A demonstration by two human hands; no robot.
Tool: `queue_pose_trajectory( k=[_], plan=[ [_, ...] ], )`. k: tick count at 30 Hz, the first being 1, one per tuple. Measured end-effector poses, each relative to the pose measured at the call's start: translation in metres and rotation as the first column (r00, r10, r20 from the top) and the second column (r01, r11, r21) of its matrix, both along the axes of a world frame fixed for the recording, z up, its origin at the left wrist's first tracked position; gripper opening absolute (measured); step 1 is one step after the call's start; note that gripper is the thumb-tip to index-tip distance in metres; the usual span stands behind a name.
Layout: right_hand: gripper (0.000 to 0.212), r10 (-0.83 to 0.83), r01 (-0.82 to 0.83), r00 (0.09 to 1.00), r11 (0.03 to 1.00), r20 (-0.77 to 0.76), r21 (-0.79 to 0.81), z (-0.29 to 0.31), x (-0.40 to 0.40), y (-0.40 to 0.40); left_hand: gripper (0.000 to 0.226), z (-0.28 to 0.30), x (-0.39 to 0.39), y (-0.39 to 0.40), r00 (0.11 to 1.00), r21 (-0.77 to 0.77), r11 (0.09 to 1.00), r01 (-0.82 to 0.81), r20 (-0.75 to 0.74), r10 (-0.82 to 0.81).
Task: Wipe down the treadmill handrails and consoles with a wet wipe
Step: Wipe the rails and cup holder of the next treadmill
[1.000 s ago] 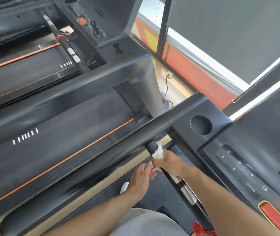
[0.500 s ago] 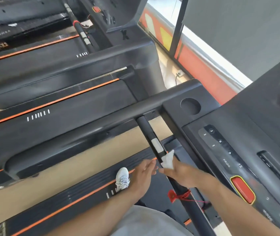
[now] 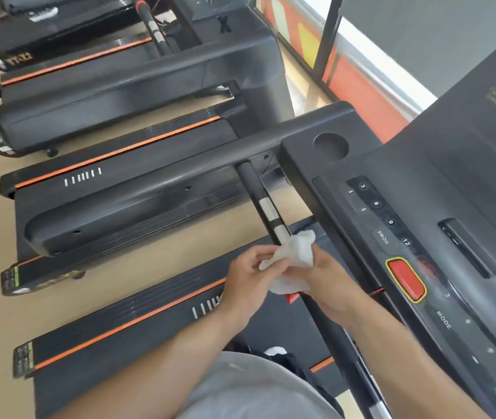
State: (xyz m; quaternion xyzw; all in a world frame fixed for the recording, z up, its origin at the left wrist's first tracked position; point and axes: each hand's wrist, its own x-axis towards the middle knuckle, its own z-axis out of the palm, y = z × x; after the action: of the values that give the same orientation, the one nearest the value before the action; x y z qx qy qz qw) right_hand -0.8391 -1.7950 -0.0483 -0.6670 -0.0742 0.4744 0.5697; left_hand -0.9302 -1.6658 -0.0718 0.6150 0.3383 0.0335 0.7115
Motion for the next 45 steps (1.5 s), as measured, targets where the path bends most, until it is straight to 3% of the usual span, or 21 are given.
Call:
queue_pose_trajectory(
  k=[3,7,10,14,18,19,21,22,23,25,27,28,32,36,37,39,41,43,45],
  plan=[
    [0.029,-0.026,0.025,1.0,0.999,-0.005,-0.037,-0.001,-0.003,0.003,0.003,-0.008,-0.002,0.005,0.997,0.05,0.996,-0.074,-0.025,0.075],
    [0.029,-0.29,0.291,0.957,0.952,0.024,-0.099,-0.003,-0.005,0.006,0.009,-0.016,0.004,0.013,0.992,0.004,0.992,-0.123,-0.028,0.123],
    [0.032,-0.377,0.388,0.919,0.916,0.112,-0.102,-0.004,0.0,0.004,0.019,-0.02,0.009,0.01,0.986,-0.023,0.987,-0.162,-0.037,0.161],
    [0.033,-0.337,0.387,0.905,0.905,0.258,-0.175,-0.008,0.01,0.007,0.021,-0.025,0.014,0.01,0.97,-0.07,0.968,-0.242,-0.041,0.239],
    [0.068,-0.259,0.34,0.912,0.911,0.317,-0.234,-0.006,0.026,0.009,0.019,-0.023,0.022,0.023,0.952,-0.083,0.949,-0.304,-0.003,0.305],
    [0.066,-0.242,0.311,0.925,0.925,0.292,-0.218,-0.005,0.032,0.007,0.018,-0.023,0.024,0.028,0.947,-0.091,0.943,-0.321,0.002,0.322],
    [0.032,-0.187,0.254,0.923,0.953,0.336,-0.167,-0.007,0.041,0.002,0.014,-0.022,0.03,0.038,0.938,-0.115,0.932,-0.345,-0.011,0.346],
    [0.026,-0.157,0.239,0.892,0.96,0.424,-0.147,-0.008,0.045,-0.002,0.012,-0.022,0.032,0.045,0.937,-0.137,0.927,-0.348,-0.021,0.349],
    [0.039,-0.105,0.236,0.81,0.959,0.577,-0.158,-0.009,0.049,-0.006,0.013,-0.023,0.034,0.052,0.941,-0.168,0.926,-0.337,-0.02,0.338],
    [0.045,-0.033,0.296,0.519,0.944,0.854,-0.143,-0.009,0.053,-0.008,0.017,-0.026,0.037,0.064,0.96,-0.269,0.925,-0.269,0.0,0.279],
    [0.035,0.012,0.322,0.284,0.941,0.959,-0.107,-0.017,0.056,-0.009,0.016,-0.033,0.038,0.073,0.983,-0.342,0.923,-0.175,-0.013,0.182],
    [0.034,0.063,0.311,0.253,0.94,0.966,-0.142,-0.022,0.058,-0.008,0.015,-0.039,0.037,0.076,0.992,-0.335,0.934,-0.126,-0.037,0.121],
    [0.046,0.366,0.25,0.272,0.866,0.89,-0.432,-0.024,0.054,0.0,0.014,-0.064,0.031,0.078,0.983,-0.196,0.98,0.028,-0.174,-0.063],
    [0.032,0.215,0.296,0.59,0.839,0.778,-0.456,-0.004,0.045,0.026,0.015,-0.077,0.032,0.077,0.979,-0.15,0.987,0.057,-0.184,-0.084],
    [0.032,0.285,0.249,0.652,0.794,0.702,-0.554,-0.006,0.045,0.032,0.015,-0.08,0.033,0.078,0.979,-0.142,0.988,0.057,-0.188,-0.083],
    [0.063,0.477,0.045,0.765,0.632,0.433,-0.774,-0.018,0.048,0.043,0.017,-0.085,0.035,0.079,0.978,-0.135,0.988,0.072,-0.187,-0.097],
    [0.076,0.5,-0.126,0.842,0.547,0.202,-0.828,-0.037,0.048,0.053,0.02,-0.089,0.035,0.082,0.975,-0.133,0.988,0.084,-0.194,-0.109],
    [0.06,0.408,-0.134,0.898,0.613,0.166,-0.778,-0.05,0.048,0.063,0.024,-0.094,0.034,0.087,0.971,-0.1,0.993,0.057,-0.225,-0.078],
    [0.044,0.344,-0.058,0.905,0.682,0.25,-0.729,-0.06,0.052,0.075,0.027,-0.096,0.034,0.094,0.97,-0.077,0.997,0.002,-0.242,-0.021]
  ],
)
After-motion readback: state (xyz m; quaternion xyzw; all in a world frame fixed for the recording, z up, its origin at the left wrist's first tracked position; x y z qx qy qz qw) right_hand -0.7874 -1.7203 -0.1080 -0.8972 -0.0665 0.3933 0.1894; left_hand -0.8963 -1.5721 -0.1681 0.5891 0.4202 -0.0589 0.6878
